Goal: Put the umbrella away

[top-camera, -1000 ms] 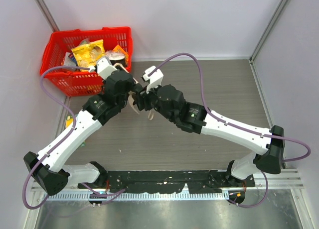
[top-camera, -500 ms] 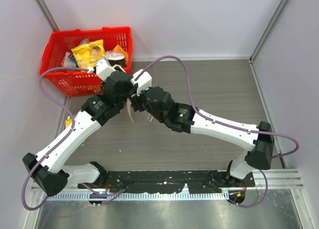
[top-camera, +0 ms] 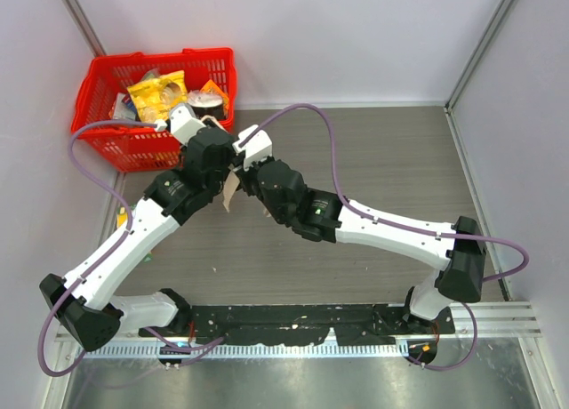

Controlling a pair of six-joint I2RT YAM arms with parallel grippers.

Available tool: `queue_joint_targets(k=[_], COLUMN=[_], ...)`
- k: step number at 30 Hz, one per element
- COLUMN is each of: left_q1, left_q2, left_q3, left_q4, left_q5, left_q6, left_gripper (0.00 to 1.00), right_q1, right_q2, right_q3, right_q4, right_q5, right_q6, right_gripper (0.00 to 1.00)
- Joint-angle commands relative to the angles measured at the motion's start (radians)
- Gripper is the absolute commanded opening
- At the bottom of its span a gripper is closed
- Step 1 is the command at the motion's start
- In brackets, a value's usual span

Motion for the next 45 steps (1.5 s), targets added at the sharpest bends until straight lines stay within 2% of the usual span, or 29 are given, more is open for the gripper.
queue_joint_targets(k=[1, 8, 13, 18, 20, 24, 26, 27, 30, 32, 35, 39, 42, 44, 45], left_q1=[-0.004, -0.006, -0.004, -0.004, -0.004, -0.004, -0.004, -0.004, -0.004, -0.004, -0.006, -0.003, -0.003, -0.003, -0.004], left_q2=[-0.033, -0.031, -0.027, -0.028, -0.027, -0.034, -0.036, -0.038, -0.059, -0.088, -0.157, -0.243, -0.280, -0.284, -0.283], left_q3=[0.031, 0.024, 0.024, 0.025, 0.027, 0.021, 0.024, 0.025, 0.010, -0.024, -0.113, -0.219, -0.282, -0.285, -0.289], left_q4=[0.051, 0.051, 0.051, 0.057, 0.056, 0.056, 0.056, 0.056, 0.074, 0.120, 0.252, 0.422, 0.534, 0.538, 0.536], left_q5=[-0.013, -0.020, -0.013, -0.003, 0.001, 0.010, 0.017, 0.017, 0.018, 0.033, 0.059, 0.095, 0.145, 0.185, 0.200], left_q6=[-0.025, -0.019, -0.017, -0.017, -0.016, -0.025, -0.027, -0.027, -0.040, -0.057, -0.085, -0.091, -0.065, -0.048, -0.042], left_gripper=[0.00, 0.00, 0.00, 0.00, 0.00, 0.00, 0.00, 0.00, 0.00, 0.00, 0.00, 0.00, 0.00, 0.00, 0.00], right_q1=[0.008, 0.008, 0.008, 0.006, 0.006, 0.006, 0.005, 0.005, 0.005, -0.005, -0.087, -0.240, -0.325, -0.367, -0.397], right_q2=[-0.022, -0.051, -0.066, -0.055, -0.057, -0.037, -0.035, -0.042, -0.083, -0.129, -0.221, -0.339, -0.361, -0.359, -0.355], right_q3=[0.022, 0.014, 0.014, 0.014, 0.021, 0.044, 0.034, 0.027, -0.057, -0.128, -0.275, -0.451, -0.467, -0.450, -0.437], right_q4=[0.056, 0.054, 0.043, 0.050, 0.052, 0.043, 0.045, 0.049, 0.097, 0.129, 0.207, 0.376, 0.402, 0.382, 0.387], right_q5=[0.016, -0.066, -0.107, -0.041, -0.049, -0.001, 0.043, 0.065, 0.085, 0.074, -0.025, -0.298, -0.494, -0.591, -0.707], right_q6=[-0.016, 0.010, 0.018, 0.018, 0.009, -0.002, -0.013, -0.013, 0.018, 0.111, 0.272, 0.522, 0.654, 0.702, 0.713], right_gripper=[0.36, 0.42, 0.43, 0.43, 0.40, 0.27, 0.17, 0.03, 0.01, 0.01, 0.01, 0.01, 0.01, 0.01, 0.01])
